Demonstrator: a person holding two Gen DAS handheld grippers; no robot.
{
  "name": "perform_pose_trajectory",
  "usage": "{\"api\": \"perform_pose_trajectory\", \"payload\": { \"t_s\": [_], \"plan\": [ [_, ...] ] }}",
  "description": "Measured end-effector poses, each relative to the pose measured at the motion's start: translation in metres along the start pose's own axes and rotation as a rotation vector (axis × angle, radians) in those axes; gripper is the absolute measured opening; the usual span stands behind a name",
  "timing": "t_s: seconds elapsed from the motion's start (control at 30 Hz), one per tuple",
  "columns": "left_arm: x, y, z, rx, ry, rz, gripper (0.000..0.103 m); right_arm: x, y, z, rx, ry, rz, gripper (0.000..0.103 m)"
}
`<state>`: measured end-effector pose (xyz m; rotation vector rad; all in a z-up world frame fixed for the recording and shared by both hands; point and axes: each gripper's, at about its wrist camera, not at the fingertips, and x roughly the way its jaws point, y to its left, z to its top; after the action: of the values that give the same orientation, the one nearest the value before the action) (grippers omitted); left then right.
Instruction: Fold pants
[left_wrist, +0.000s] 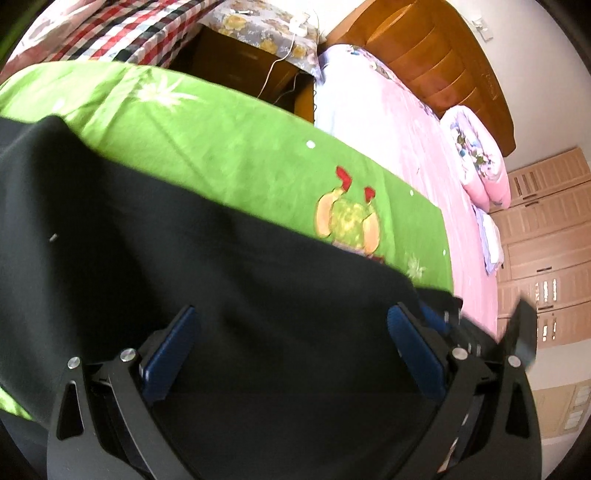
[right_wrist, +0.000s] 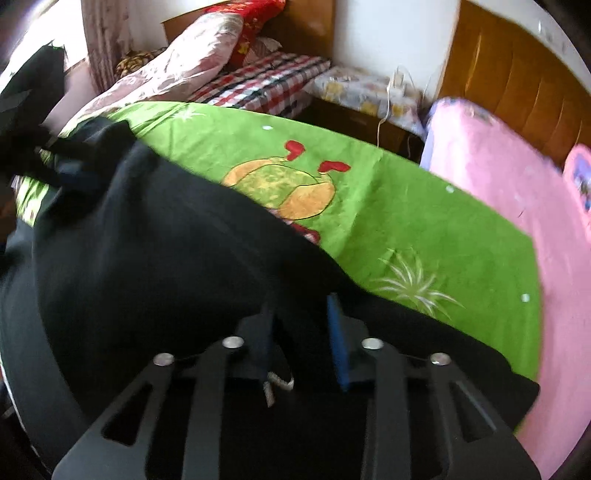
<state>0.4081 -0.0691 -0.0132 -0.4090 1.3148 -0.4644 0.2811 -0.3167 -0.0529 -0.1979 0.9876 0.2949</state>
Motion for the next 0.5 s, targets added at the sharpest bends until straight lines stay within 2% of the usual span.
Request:
{"api": "perform_pose_trajectory", "payload": {
  "t_s": [0.13,0.23,0.3,0.33,0.37,0.4,0.47,0.5],
  "plan": [
    [0.017,-0.015,0.01,-0.014,0.005,0.028,0.101,-0.035,0.025,-0.02,-0.032,-0.112,-0.045,0.021],
    [0.035,-0.024,0.012,-0.008,0.034,0.06,0.101,-0.05,0.042,-0.039,-0.041,-0.164,-0.082,0.021],
    [0.042,-0.025,0.005,0.012,0.055,0.064,0.096,-0.056,0.052,-0.05,-0.043,-0.192,-0.113,0.021],
    [0.045,-0.03,-0.002,0.062,0.062,0.086,0.078,-0.06,0.057,-0.055,-0.039,-0.205,-0.125,0.021],
    [0.044,-0.037,-0.011,0.138,0.049,0.142,0.045,-0.063,0.062,-0.06,-0.036,-0.218,-0.141,0.021],
    [0.039,-0.042,-0.019,0.198,0.028,0.172,0.032,-0.065,0.066,-0.063,-0.036,-0.229,-0.154,0.021],
    [0.017,-0.052,-0.043,0.28,-0.066,0.195,0.022,-0.073,0.076,-0.07,-0.035,-0.261,-0.187,0.021],
    [-0.001,-0.055,-0.057,0.309,-0.129,0.194,0.021,-0.081,0.081,-0.076,-0.027,-0.287,-0.198,0.022]
  ]
}}
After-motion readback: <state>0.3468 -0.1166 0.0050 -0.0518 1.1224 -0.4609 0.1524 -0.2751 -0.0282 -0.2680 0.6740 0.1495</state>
